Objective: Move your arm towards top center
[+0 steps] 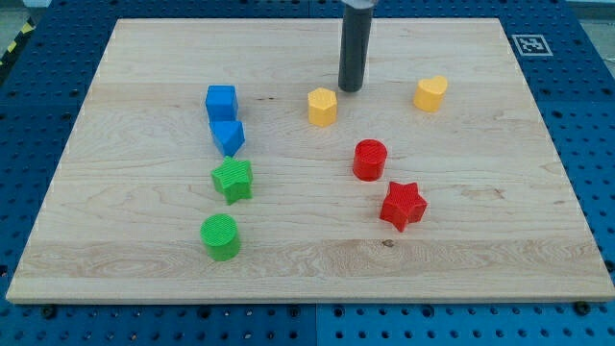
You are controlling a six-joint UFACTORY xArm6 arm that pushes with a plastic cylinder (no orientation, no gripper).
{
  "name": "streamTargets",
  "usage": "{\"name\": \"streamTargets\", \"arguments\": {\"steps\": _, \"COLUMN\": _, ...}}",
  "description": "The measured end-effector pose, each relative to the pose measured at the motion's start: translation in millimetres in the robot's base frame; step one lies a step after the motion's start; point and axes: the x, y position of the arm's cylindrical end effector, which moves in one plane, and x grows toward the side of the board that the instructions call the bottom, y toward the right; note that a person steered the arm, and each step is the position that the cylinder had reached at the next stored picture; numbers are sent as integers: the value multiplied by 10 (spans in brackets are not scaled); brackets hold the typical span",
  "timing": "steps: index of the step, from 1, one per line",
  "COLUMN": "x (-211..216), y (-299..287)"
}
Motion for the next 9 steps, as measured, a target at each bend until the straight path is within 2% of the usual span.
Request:
{"name": "streamTargets", "arguments": {"steps": 1, "x": -353, "y": -146}}
{"name": "streamTargets", "arguments": {"steps": 2, "x": -482, "y": -484}}
{"name": "streamTargets", "arguments": {"steps": 4, "x": -482, "y": -491}}
{"name": "streamTargets", "arguments": {"steps": 5, "x": -482, "y": -693}}
{"name": "streamTargets", "arguments": {"steps": 6, "x": -403, "y": -1422}}
{"name": "streamTargets", "arguments": {"steps": 7, "x": -343, "y": -1512}}
{"name": "streamTargets", "arguments": {"steps": 8, "x": -324, "y": -1168}}
{"name": "streamTargets", "arguments": {"steps": 9, "x": -96, "y": -1039}}
